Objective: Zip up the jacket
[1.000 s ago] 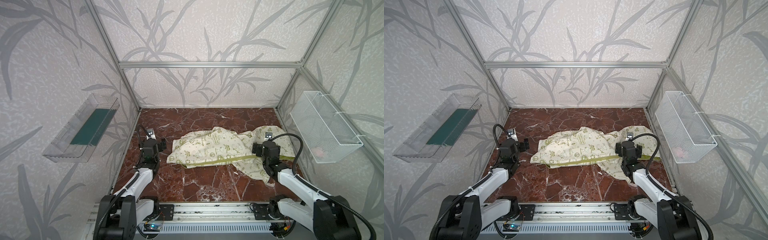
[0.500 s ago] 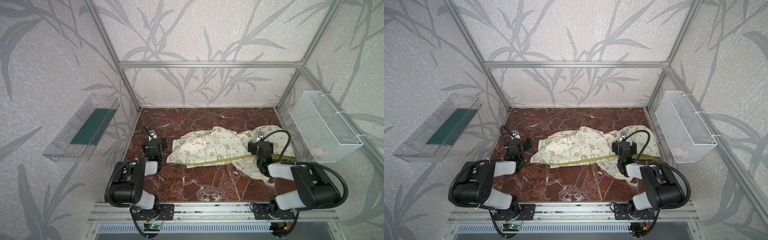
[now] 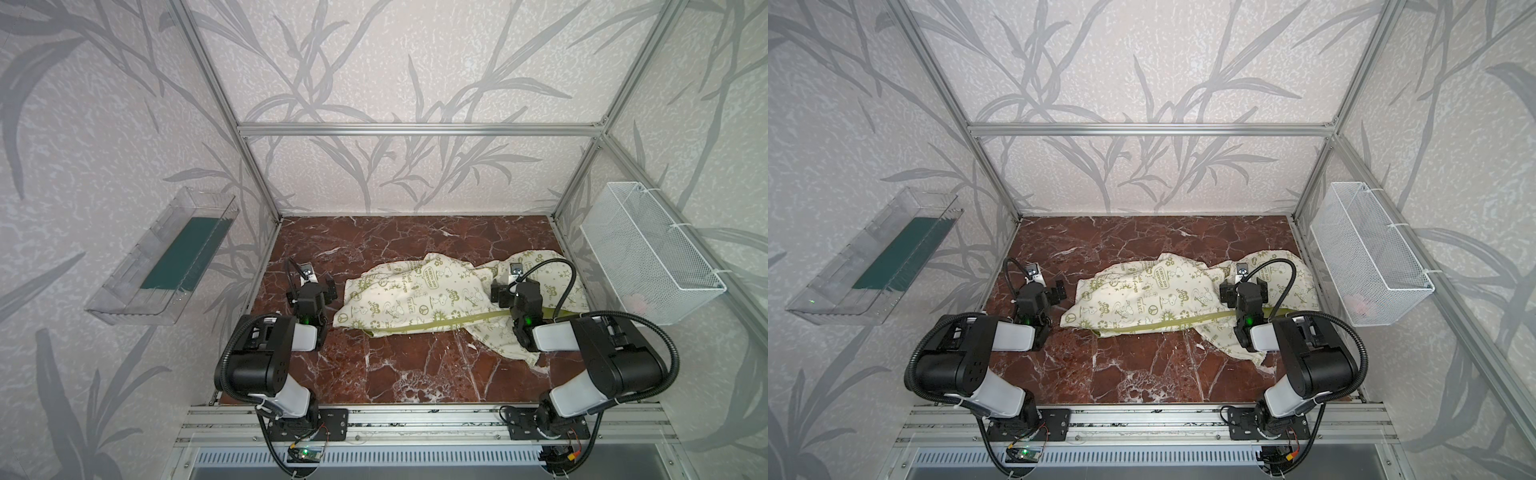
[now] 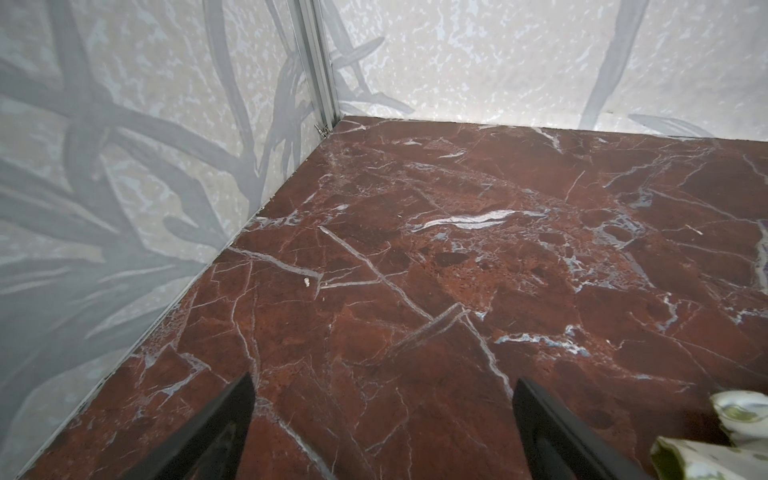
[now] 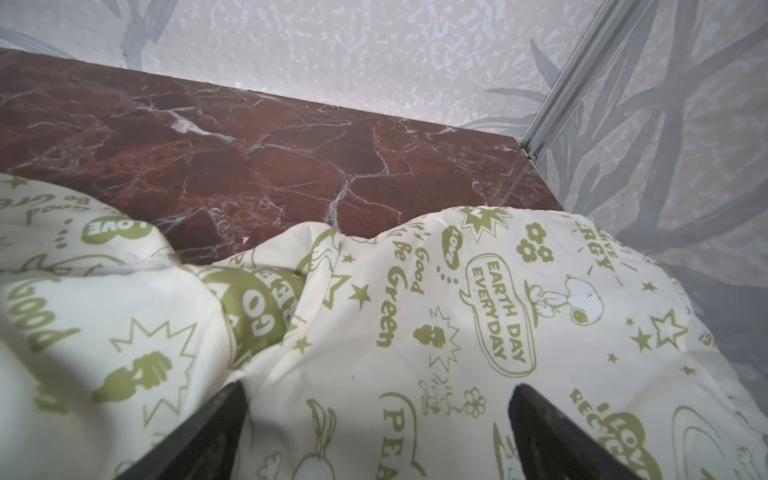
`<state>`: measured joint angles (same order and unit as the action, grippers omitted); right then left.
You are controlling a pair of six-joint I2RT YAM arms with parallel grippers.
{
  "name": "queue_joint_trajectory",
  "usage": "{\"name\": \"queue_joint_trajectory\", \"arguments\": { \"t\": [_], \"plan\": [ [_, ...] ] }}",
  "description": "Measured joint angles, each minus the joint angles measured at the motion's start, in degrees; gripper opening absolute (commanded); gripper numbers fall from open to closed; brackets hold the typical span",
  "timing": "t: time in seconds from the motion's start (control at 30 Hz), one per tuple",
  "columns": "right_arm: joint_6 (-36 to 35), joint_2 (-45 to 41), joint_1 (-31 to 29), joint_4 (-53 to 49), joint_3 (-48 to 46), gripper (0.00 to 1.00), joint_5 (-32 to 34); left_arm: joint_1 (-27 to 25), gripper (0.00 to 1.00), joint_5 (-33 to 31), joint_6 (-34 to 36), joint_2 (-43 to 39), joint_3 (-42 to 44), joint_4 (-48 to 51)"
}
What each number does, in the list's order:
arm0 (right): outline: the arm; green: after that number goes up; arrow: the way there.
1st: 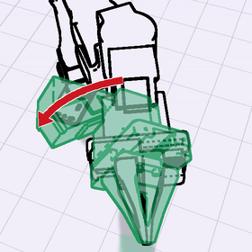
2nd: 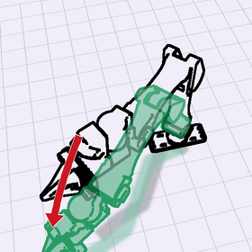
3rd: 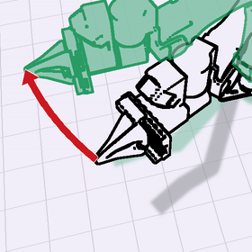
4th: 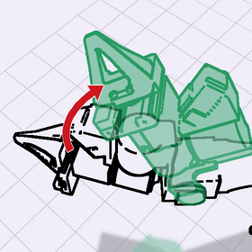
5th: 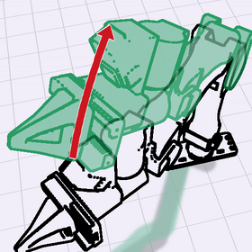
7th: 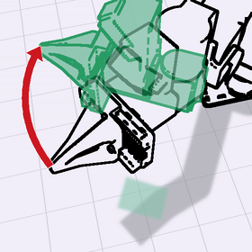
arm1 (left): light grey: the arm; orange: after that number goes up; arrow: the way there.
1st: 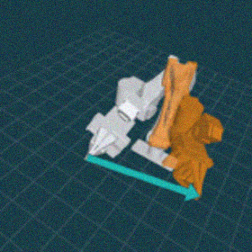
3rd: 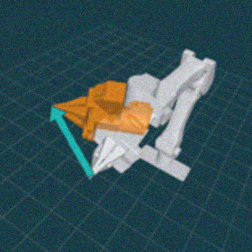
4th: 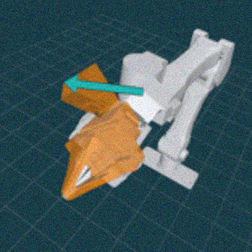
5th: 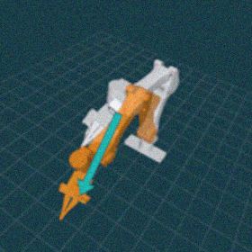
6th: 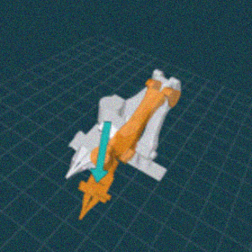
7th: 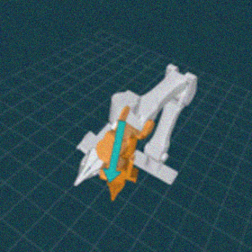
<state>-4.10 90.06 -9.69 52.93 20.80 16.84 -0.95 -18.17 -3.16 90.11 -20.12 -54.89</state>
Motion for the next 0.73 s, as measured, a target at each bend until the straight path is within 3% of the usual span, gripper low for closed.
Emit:
{"name": "queue_joint_trajectory", "arguments": {
  "t": [0.73],
  "plan": [
    [0.22,0.00,0.28,-1.01,0.04,0.99,-0.96,-0.02,0.99,-0.02,0.13,0.00,0.00,-0.44]
  ]
}}
